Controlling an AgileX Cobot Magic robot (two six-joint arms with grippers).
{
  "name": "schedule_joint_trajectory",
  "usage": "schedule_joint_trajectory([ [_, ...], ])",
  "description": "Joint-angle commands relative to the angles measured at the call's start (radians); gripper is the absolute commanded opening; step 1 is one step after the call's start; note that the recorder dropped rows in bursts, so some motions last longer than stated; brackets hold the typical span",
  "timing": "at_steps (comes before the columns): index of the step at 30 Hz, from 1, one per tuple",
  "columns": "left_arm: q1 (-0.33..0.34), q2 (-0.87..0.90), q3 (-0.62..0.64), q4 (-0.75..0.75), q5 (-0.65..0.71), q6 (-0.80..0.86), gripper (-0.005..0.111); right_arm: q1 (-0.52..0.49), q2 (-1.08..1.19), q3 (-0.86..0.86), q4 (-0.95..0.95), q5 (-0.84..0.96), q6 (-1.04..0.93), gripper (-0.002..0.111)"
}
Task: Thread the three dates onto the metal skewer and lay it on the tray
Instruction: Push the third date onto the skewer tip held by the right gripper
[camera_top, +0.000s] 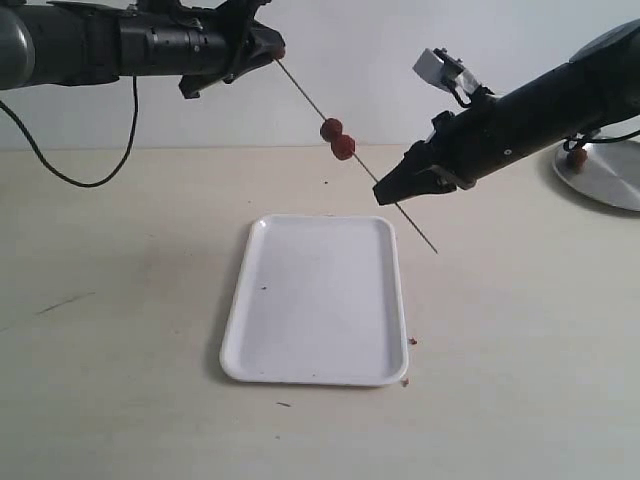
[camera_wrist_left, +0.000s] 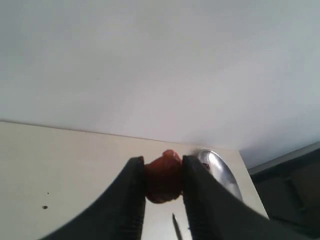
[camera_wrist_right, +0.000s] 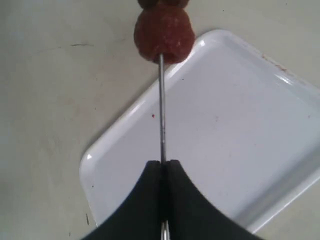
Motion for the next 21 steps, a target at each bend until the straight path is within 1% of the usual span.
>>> schedule_joint_trajectory([
  [1,-0.001,-0.015,0.001,0.002,0.028,0.008,0.027,-0.002,-0.003,-0.002,0.015,-0.015,-0.014,0.000],
  [7,-0.001,-0.015,0.001,0.007,0.031,0.011,0.027,-0.002,-0.003,-0.002,0.005,-0.046,-0.009,0.000],
  [21,0.001,-0.015,0.001,0.028,0.031,0.026,0.027,-0.002,-0.003,-0.002,0.008,-0.056,-0.009,0.000],
])
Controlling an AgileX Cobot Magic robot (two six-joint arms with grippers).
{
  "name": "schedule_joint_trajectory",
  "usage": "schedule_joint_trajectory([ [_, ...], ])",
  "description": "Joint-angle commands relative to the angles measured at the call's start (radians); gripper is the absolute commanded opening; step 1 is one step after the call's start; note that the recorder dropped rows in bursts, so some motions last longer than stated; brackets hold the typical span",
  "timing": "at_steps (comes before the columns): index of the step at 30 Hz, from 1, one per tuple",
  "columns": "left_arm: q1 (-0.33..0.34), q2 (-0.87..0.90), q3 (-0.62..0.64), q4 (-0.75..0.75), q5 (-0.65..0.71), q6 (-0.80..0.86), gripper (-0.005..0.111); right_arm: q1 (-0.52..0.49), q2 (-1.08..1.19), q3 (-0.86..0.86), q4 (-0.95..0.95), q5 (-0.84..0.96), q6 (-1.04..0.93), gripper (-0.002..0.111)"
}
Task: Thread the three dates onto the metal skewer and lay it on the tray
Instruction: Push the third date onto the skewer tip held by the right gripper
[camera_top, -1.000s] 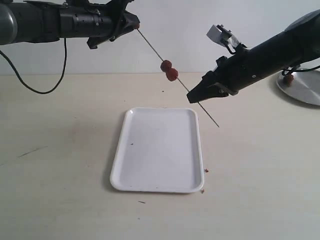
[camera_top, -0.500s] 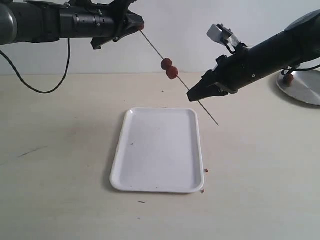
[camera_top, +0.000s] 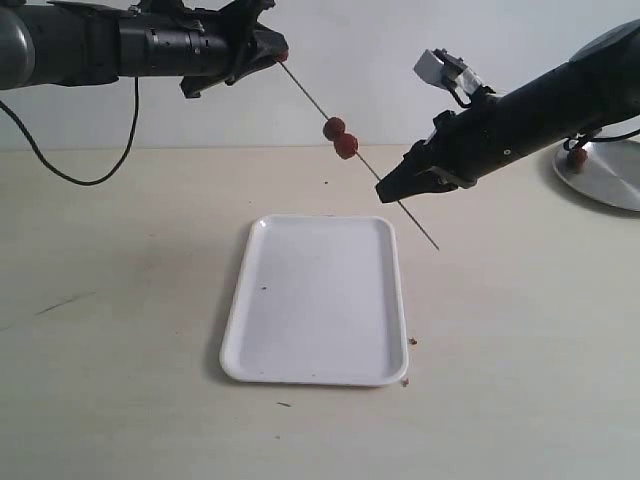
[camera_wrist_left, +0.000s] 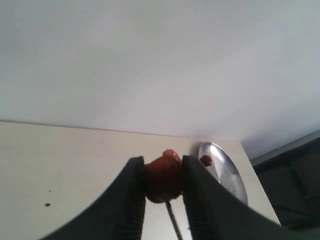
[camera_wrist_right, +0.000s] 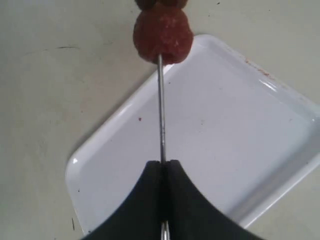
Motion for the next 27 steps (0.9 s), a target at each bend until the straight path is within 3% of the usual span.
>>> schedule_joint_trajectory([
  [1,0.001,-0.015,0.001,0.005,0.007,0.008,0.027,-0.002,-0.003,-0.002,0.014,-0.016,-0.005,0.000],
  [27,0.003,-0.015,0.001,0.005,-0.023,0.010,0.027,-0.002,-0.015,-0.002,-0.020,-0.014,0.049,0.000],
])
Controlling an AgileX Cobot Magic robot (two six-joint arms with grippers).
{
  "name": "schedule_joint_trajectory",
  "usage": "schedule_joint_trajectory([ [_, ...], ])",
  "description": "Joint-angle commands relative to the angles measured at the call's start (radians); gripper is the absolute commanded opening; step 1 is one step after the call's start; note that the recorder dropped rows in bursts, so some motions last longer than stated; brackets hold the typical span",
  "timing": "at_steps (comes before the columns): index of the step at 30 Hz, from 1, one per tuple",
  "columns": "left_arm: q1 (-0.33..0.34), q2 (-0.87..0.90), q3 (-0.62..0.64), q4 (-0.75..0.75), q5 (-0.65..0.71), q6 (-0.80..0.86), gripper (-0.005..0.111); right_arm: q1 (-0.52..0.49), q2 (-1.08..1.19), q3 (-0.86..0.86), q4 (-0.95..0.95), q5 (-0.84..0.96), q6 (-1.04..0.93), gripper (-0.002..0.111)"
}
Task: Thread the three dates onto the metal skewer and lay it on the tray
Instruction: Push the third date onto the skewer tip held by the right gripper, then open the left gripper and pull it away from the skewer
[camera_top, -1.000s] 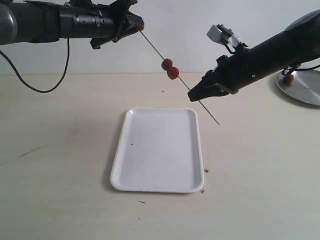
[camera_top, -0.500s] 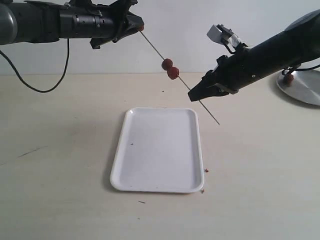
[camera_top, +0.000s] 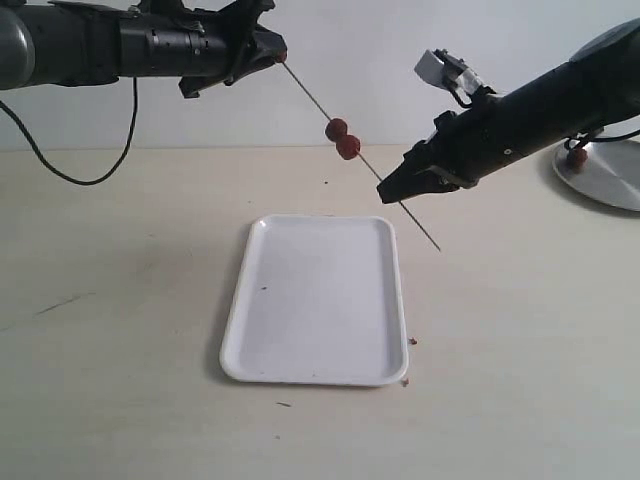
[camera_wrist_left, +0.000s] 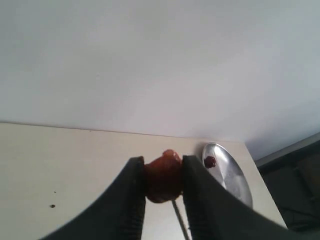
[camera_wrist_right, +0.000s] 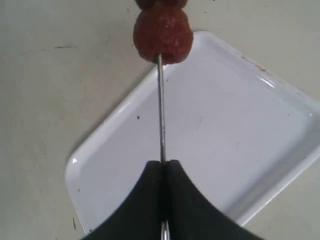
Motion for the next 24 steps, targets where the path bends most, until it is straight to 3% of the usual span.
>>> schedule_joint_trajectory([
  [1,0.003,-0.015,0.001,-0.003,-0.018,0.004,0.027,-0.002,-0.015,-0.002,-0.006,-0.012,0.019,0.000],
  [15,-0.001,-0.015,0.001,0.005,0.086,0.008,0.027,-0.002,-0.011,-0.002,0.056,-0.066,0.017,0.000],
  [24,-0.032,-0.015,0.001,0.065,0.119,0.010,0.027,0.000,-0.005,-0.002,0.236,-0.068,-0.058,0.000],
])
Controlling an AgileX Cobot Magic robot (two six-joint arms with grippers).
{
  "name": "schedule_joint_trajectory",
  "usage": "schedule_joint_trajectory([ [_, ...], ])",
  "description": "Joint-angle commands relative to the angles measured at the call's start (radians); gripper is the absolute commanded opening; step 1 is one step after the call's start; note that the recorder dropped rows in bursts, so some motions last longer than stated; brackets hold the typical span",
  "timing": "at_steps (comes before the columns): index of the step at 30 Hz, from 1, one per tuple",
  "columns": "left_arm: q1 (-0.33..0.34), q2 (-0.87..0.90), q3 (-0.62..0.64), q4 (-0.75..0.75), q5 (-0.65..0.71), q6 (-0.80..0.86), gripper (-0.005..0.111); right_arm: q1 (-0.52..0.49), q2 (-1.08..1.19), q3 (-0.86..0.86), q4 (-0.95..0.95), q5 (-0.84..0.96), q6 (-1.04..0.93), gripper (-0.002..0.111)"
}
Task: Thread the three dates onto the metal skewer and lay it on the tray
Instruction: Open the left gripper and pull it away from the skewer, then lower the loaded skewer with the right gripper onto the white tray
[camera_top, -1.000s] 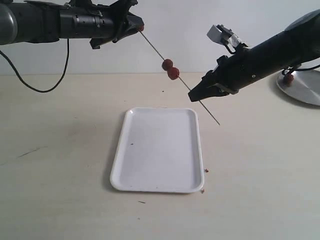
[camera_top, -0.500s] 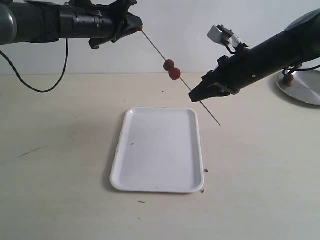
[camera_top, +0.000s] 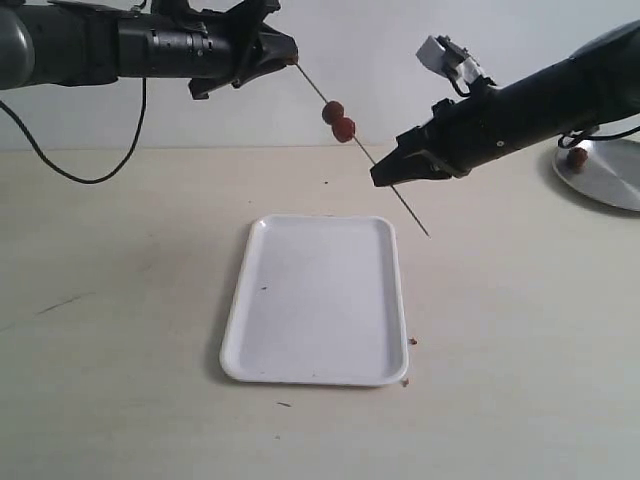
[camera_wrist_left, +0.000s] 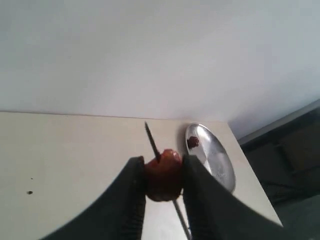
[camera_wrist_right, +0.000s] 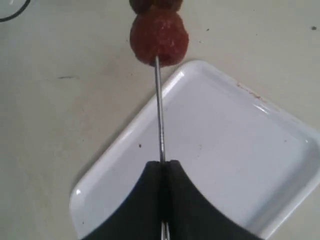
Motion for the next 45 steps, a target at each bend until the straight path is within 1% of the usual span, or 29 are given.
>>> schedule_joint_trajectory([
  [1,-0.031,-0.015,0.001,0.058,0.029,0.008,0.027,0.002,-0.005,-0.002,0.144,-0.015,-0.045,0.000],
  [6,-0.070,-0.015,0.001,0.101,0.029,0.008,0.027,0.014,-0.005,-0.002,0.229,-0.029,-0.112,0.000],
  [11,-0.106,-0.015,0.001,0.135,0.024,0.008,0.027,0.014,-0.005,-0.002,0.255,-0.041,-0.136,0.000],
  [16,-0.111,-0.015,0.001,0.140,0.008,0.008,0.028,0.014,0.002,-0.002,0.240,-0.049,-0.138,0.000],
  [18,-0.111,-0.015,0.001,0.140,0.004,0.008,0.032,0.014,0.010,-0.002,0.240,-0.049,-0.138,0.000],
  [20,-0.109,-0.015,0.001,0.140,0.001,0.008,0.040,0.014,0.017,-0.002,0.240,-0.055,-0.138,0.000],
  [24,-0.109,-0.015,0.001,0.140,-0.003,0.008,0.061,0.014,0.037,-0.002,0.240,-0.059,-0.155,0.000],
  [26,-0.109,-0.016,0.001,0.140,-0.012,0.006,0.067,0.014,0.045,-0.002,0.240,-0.059,-0.157,0.000],
  [31,-0.085,-0.026,0.001,0.140,0.010,0.008,0.067,0.014,0.046,-0.002,0.222,-0.056,-0.157,0.000],
  [34,-0.058,-0.035,0.001,0.147,0.079,0.006,0.067,0.014,0.046,-0.002,0.218,-0.056,-0.157,0.000],
  [35,-0.037,-0.037,0.001,0.155,0.137,0.005,0.067,0.014,0.046,-0.002,0.218,-0.056,-0.157,0.000],
  [37,-0.017,-0.037,0.001,0.177,0.188,0.002,0.064,0.014,0.046,-0.002,0.218,-0.056,-0.157,0.000],
  [38,0.007,-0.037,0.001,0.219,0.240,0.002,0.055,0.014,0.046,-0.002,0.218,-0.056,-0.157,0.000],
  [39,0.028,-0.037,0.001,0.288,0.293,0.002,0.042,0.014,0.046,-0.002,0.217,-0.052,-0.157,0.000],
  [40,0.036,-0.037,0.001,0.318,0.322,0.002,0.037,0.014,0.046,-0.002,0.217,-0.052,-0.157,0.000],
  [41,0.057,-0.037,0.001,0.377,0.384,0.000,0.022,0.014,0.046,-0.002,0.215,-0.052,-0.157,0.000],
  [42,0.077,-0.037,0.001,0.406,0.446,-0.011,0.001,0.014,0.046,-0.002,0.215,-0.052,-0.157,0.000],
  [45,0.125,-0.051,0.001,0.426,0.562,-0.014,0.000,0.021,0.046,-0.002,0.178,-0.035,-0.131,0.000],
])
